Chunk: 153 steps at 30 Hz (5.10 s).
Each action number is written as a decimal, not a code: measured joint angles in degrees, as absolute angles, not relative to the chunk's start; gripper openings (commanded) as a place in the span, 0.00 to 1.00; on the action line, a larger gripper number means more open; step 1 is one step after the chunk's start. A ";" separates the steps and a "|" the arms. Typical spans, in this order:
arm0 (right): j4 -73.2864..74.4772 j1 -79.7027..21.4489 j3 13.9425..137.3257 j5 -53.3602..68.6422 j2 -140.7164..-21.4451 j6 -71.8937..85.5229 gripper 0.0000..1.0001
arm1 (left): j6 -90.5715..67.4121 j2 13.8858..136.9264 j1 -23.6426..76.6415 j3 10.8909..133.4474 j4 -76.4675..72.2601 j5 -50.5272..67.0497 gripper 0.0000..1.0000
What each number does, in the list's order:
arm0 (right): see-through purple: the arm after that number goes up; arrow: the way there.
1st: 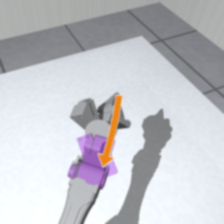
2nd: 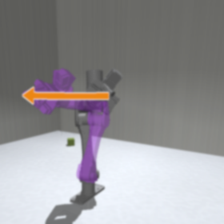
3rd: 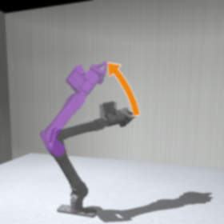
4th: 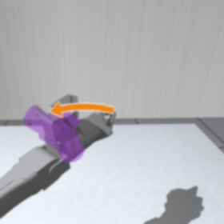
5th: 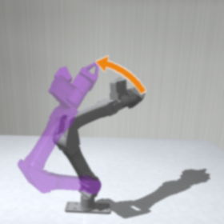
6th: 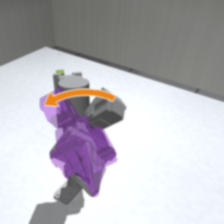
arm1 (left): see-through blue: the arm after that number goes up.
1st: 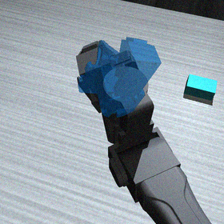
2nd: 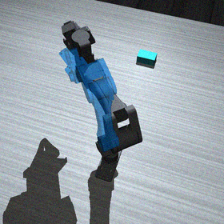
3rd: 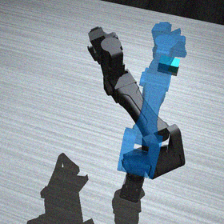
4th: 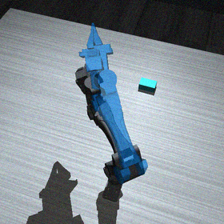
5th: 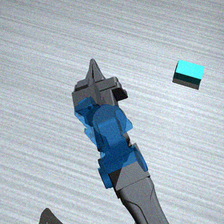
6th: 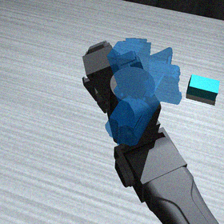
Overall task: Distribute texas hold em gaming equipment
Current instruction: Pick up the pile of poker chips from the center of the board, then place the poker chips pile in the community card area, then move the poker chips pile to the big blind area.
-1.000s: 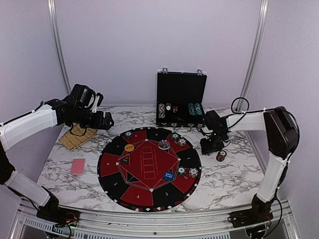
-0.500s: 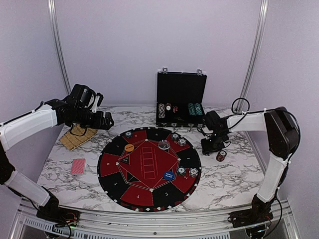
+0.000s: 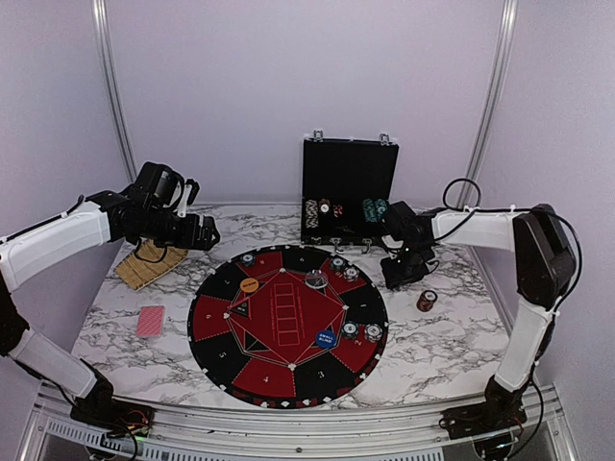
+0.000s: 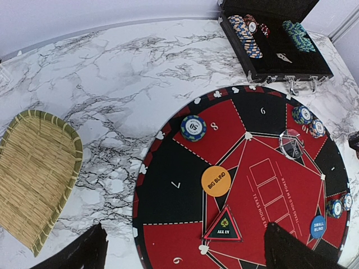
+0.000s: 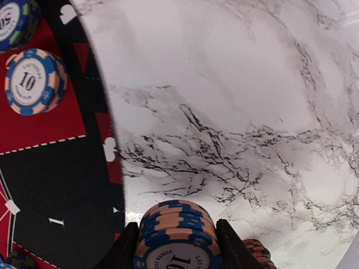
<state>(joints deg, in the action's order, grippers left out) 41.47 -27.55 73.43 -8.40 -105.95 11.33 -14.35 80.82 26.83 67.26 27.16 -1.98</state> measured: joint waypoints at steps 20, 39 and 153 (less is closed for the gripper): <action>50.96 -45.98 105.91 -9.45 -124.95 13.54 0.18 | -14.35 80.82 26.46 67.26 27.22 -1.50 0.99; 55.51 -54.06 121.80 -7.18 -139.98 13.54 0.32 | -14.35 80.84 26.24 67.26 27.24 -0.84 0.99; 29.17 -42.48 68.38 -12.99 -83.68 18.26 0.83 | -6.15 143.74 38.48 128.09 53.04 -8.03 0.33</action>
<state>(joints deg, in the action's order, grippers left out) 29.17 -42.48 68.38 -12.99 -83.68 18.26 -6.15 143.74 38.48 128.09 53.04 -8.03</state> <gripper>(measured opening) 0.824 0.410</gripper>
